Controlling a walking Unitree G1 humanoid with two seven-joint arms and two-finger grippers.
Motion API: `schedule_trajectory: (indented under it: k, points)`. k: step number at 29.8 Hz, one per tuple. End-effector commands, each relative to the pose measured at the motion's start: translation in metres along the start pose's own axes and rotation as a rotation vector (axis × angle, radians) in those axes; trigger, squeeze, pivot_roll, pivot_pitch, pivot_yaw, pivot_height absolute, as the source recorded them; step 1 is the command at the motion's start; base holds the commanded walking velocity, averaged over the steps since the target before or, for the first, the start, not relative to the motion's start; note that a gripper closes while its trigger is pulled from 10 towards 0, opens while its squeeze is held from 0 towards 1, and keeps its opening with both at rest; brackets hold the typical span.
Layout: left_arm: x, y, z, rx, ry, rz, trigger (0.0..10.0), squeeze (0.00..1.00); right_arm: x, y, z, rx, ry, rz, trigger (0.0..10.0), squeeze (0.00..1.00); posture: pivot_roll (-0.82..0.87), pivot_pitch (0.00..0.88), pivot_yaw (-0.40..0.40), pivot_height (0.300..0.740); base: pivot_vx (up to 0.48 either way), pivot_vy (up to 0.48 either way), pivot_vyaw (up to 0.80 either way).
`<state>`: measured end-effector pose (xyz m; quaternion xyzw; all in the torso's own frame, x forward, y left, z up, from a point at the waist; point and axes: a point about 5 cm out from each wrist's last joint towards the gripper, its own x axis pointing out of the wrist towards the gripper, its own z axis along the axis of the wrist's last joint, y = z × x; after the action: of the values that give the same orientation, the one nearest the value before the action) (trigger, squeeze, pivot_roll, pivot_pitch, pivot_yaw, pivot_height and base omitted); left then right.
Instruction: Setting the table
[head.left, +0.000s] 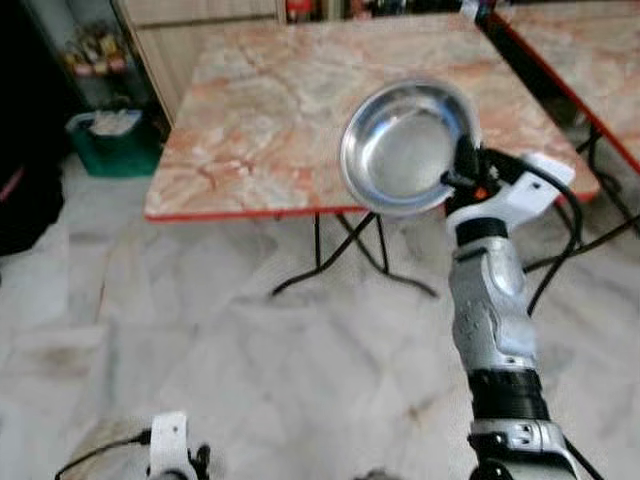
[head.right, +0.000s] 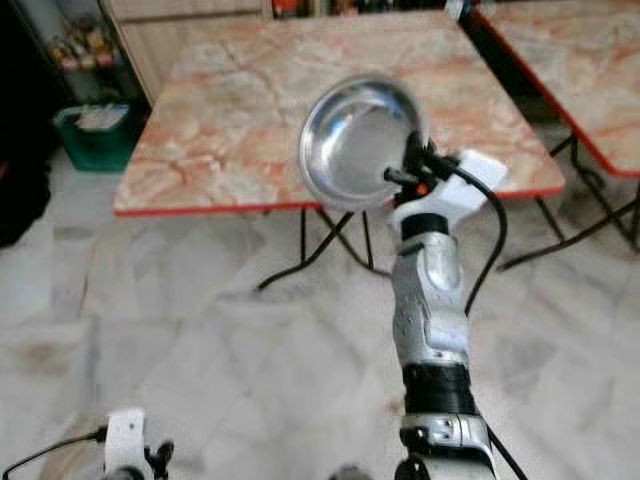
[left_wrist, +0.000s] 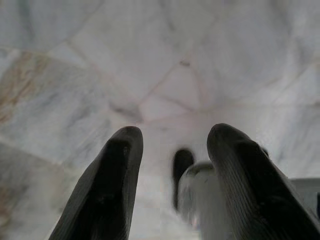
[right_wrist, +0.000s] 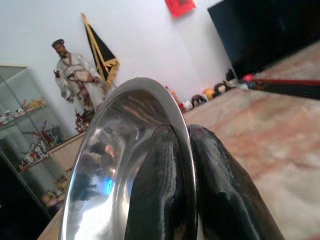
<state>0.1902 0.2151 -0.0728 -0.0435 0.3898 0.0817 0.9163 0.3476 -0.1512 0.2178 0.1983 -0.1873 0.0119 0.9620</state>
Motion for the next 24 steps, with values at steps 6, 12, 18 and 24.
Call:
schedule_trajectory:
  k: [6, 12, 18, 24]
  points:
    - [-0.002, 0.0098, -0.003, -0.002, 0.009, 0.026, 10.0, 0.0, 0.0031, 0.0168, 0.0022, 0.015, -0.009, 0.055, 10.0, 0.0, -0.03, 0.135, 0.022, 0.74, 0.48, 0.0, 0.0]
    - [-0.0015, 0.008, -0.0018, -0.005, 0.004, 0.024, 10.0, 0.0, 0.003, 0.0167, -0.0001, 0.017, 0.004, 0.055, 10.0, 0.0, -0.03, 0.146, 0.019, 0.74, 0.48, 0.0, 0.0]
    - [-0.0011, 0.0081, -0.0003, -0.006, -0.001, 0.026, 10.0, 0.0, 0.0004, 0.0155, -0.0037, 0.015, 0.027, 0.055, 10.0, 0.0, -0.03, 0.153, 0.021, 0.74, 0.48, 0.0, 0.0]
    - [-0.001, 0.0084, 0.0003, -0.001, -0.003, 0.029, 10.0, 0.0, -0.0042, 0.012, -0.0065, 0.009, 0.044, 0.044, 10.0, 0.0, -0.04, 0.156, 0.022, 0.74, 0.48, 0.0, 0.0]
